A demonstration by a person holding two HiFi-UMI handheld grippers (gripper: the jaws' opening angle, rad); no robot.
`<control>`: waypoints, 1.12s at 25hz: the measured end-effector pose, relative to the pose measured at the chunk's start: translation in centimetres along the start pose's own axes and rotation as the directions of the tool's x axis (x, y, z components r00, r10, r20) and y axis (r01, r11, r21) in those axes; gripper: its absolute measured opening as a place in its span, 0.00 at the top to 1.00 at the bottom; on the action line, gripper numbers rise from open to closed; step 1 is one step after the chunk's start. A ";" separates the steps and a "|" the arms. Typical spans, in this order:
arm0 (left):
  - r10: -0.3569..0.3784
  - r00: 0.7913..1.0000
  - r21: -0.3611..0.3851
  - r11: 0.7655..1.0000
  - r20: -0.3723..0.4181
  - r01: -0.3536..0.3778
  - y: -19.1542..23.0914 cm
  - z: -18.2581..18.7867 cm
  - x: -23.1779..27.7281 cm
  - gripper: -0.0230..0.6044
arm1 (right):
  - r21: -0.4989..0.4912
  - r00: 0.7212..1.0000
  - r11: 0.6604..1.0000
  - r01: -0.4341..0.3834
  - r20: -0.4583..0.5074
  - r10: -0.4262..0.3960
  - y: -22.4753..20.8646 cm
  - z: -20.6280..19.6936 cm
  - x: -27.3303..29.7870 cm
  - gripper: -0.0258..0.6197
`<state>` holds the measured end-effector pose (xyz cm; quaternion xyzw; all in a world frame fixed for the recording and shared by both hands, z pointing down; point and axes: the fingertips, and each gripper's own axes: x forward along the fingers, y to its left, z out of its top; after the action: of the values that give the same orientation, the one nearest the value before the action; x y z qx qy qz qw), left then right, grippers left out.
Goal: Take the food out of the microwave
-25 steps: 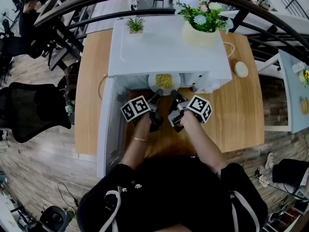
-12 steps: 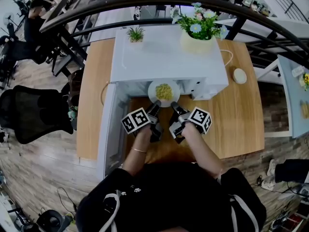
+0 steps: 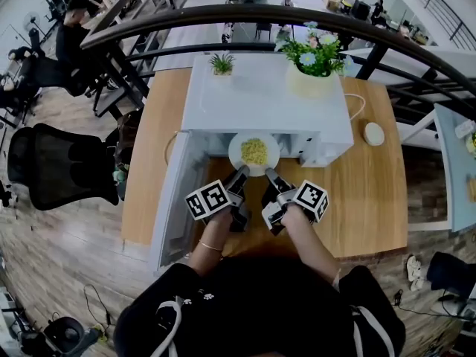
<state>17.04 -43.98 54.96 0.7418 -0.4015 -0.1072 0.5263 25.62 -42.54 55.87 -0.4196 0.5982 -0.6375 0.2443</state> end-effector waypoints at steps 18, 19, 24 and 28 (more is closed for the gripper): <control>-0.026 0.998 0.048 0.999 0.051 0.024 -2.6 -0.3 -3.4 0.86 | -0.042 0.996 0.996 -0.079 -0.042 0.077 2.7 -1.9 -2.0 0.93; -0.028 0.998 0.049 0.998 0.051 0.025 -2.6 -0.3 -3.4 0.86 | -0.045 0.996 0.996 -0.080 -0.042 0.078 2.7 -1.9 -2.0 0.93; -0.030 0.998 0.047 0.998 0.053 0.027 -2.8 -0.3 -3.6 0.86 | -0.051 0.996 0.996 -0.078 -0.043 0.076 2.9 -1.8 -2.2 0.93; -0.034 0.998 0.043 0.999 0.053 0.032 -3.1 -0.5 -3.5 0.86 | -0.051 0.996 0.996 -0.076 -0.042 0.074 3.0 -1.7 -2.4 0.93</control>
<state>16.50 -40.73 51.57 0.7562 -0.4055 -0.1274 0.4975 24.92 -40.08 52.53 -0.3904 0.6350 -0.6200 0.2448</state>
